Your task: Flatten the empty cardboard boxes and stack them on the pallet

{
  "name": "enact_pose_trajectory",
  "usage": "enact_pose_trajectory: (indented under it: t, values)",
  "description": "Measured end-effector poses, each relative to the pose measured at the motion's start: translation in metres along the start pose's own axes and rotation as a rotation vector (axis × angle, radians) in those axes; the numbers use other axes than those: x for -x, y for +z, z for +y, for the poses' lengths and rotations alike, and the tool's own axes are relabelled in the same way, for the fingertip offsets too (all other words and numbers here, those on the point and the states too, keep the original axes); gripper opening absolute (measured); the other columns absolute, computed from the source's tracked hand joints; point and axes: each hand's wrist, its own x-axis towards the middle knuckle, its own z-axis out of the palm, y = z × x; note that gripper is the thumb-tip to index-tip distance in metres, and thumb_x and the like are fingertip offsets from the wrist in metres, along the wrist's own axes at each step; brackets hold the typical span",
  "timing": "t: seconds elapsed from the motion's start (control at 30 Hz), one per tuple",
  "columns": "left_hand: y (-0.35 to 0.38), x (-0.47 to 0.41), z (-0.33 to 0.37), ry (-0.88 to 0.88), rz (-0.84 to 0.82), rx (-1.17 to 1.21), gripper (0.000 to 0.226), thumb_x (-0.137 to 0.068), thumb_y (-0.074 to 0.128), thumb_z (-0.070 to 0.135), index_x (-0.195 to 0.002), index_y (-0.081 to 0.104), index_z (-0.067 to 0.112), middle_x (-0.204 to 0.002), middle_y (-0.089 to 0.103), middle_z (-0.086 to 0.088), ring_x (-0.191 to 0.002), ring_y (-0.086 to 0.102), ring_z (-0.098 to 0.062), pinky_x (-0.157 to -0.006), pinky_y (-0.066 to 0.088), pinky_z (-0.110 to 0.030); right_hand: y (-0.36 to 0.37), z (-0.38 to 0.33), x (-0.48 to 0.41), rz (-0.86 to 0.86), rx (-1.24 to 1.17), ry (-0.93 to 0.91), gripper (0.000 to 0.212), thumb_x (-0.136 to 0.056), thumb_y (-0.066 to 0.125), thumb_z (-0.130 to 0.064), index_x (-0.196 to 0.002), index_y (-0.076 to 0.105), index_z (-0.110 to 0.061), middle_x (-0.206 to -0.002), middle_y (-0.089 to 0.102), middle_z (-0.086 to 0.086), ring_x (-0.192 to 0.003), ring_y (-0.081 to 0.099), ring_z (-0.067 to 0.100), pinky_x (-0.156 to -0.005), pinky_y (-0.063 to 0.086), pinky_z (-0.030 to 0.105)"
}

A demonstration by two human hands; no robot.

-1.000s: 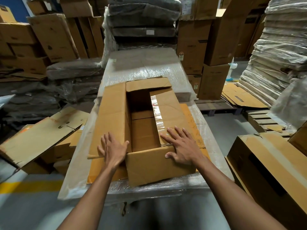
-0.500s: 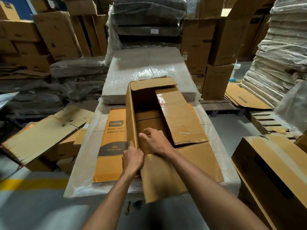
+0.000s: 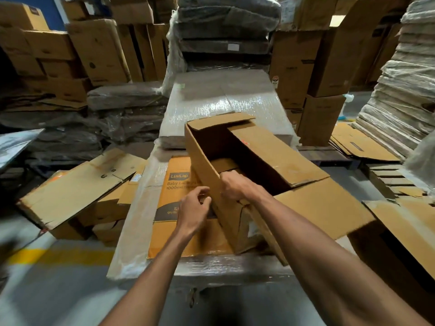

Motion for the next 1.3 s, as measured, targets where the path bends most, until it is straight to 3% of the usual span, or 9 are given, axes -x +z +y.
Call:
enact_pose_trajectory:
  t: [0.23,0.33,0.57,0.7,0.8,1.03,1.13,1.2,1.3]
  values:
    - [0.010,-0.053,0.024,0.323,-0.085,-0.462,0.069,-0.099,0.062,0.020,-0.158,0.028,0.014,-0.165,0.024,-0.009,-0.154,0.019,-0.026,-0.126,0.015,-0.042,-0.056,0.083,0.069,-0.022,0.192,-0.022,0.041,-0.098,0.061,-0.016,-0.136,0.052,-0.027,-0.119,0.062,0.000,-0.105,0.063,0.020,-0.079,0.055,0.035]
    - [0.014,-0.058,0.017,0.387,-0.130,-0.590,0.070,-0.098,0.063,0.026,-0.158,0.029,0.015,-0.163,0.030,-0.010,-0.154,0.019,-0.027,-0.127,0.007,-0.041,-0.061,0.126,0.097,0.027,0.219,0.056,0.039,-0.098,0.062,-0.017,-0.133,0.052,-0.031,-0.118,0.063,-0.002,-0.105,0.065,0.019,-0.082,0.059,0.039]
    - [0.035,-0.024,0.025,0.387,-0.249,-0.666,0.047,-0.091,0.059,0.061,-0.116,0.057,0.022,-0.108,0.061,0.003,-0.101,0.054,-0.015,-0.098,0.040,-0.039,-0.047,0.190,0.139,0.167,0.294,0.219,0.035,-0.096,0.063,-0.014,-0.124,0.059,-0.035,-0.112,0.069,-0.005,-0.102,0.068,0.015,-0.084,0.059,0.040]
    - [0.067,0.009,0.033,0.371,-0.281,-0.633,0.045,-0.095,0.054,0.059,-0.118,0.052,0.020,-0.113,0.055,0.002,-0.102,0.044,-0.013,-0.101,0.034,-0.037,-0.034,0.177,0.140,0.178,0.257,0.236,0.016,-0.093,0.071,-0.026,-0.108,0.065,-0.027,-0.102,0.070,-0.003,-0.096,0.069,0.017,-0.084,0.058,0.036]
    - [0.085,0.029,0.035,0.357,-0.269,-0.644,0.046,-0.097,0.052,0.057,-0.124,0.051,0.020,-0.118,0.054,0.001,-0.108,0.046,-0.016,-0.096,0.030,-0.035,-0.007,0.134,0.121,0.145,0.233,0.064,0.029,-0.091,0.070,-0.045,-0.110,0.067,-0.022,-0.103,0.071,-0.001,-0.094,0.068,0.020,-0.086,0.057,0.040]
    - [0.065,0.023,0.030,0.317,-0.268,-0.589,0.048,-0.094,0.058,0.057,-0.125,0.050,0.021,-0.113,0.060,-0.001,-0.100,0.061,-0.020,-0.092,0.049,-0.038,0.039,0.102,0.097,0.240,0.273,-0.114,0.036,-0.096,0.059,-0.045,-0.123,0.059,-0.021,-0.121,0.070,0.001,-0.117,0.061,0.025,-0.094,0.039,0.044]
    - [0.051,0.019,0.019,0.322,-0.168,-0.467,0.060,-0.095,0.056,0.059,-0.141,0.044,0.022,-0.141,0.054,-0.006,-0.118,0.060,-0.024,-0.105,0.049,-0.043,0.040,0.105,0.098,0.242,0.288,-0.131,0.037,-0.098,0.056,-0.044,-0.127,0.057,-0.021,-0.124,0.069,0.001,-0.117,0.060,0.025,-0.094,0.038,0.043]
    - [0.038,0.012,0.015,0.397,0.013,-0.399,0.062,-0.096,0.060,0.051,-0.146,0.043,0.018,-0.162,0.033,-0.006,-0.147,0.035,-0.024,-0.119,0.032,-0.041,0.041,0.104,0.098,0.254,0.283,-0.143,0.030,-0.099,0.055,-0.043,-0.120,0.058,-0.023,-0.120,0.069,0.000,-0.113,0.061,0.023,-0.091,0.038,0.042]
    - [0.009,-0.005,0.013,0.435,0.228,-0.335,0.063,-0.095,0.067,0.035,-0.148,0.042,0.011,-0.162,0.030,-0.011,-0.154,0.019,-0.024,-0.125,0.015,-0.042,0.044,0.105,0.099,0.286,0.259,-0.159,0.023,-0.100,0.055,-0.042,-0.113,0.059,-0.024,-0.114,0.071,-0.002,-0.105,0.062,0.021,-0.090,0.038,0.042]
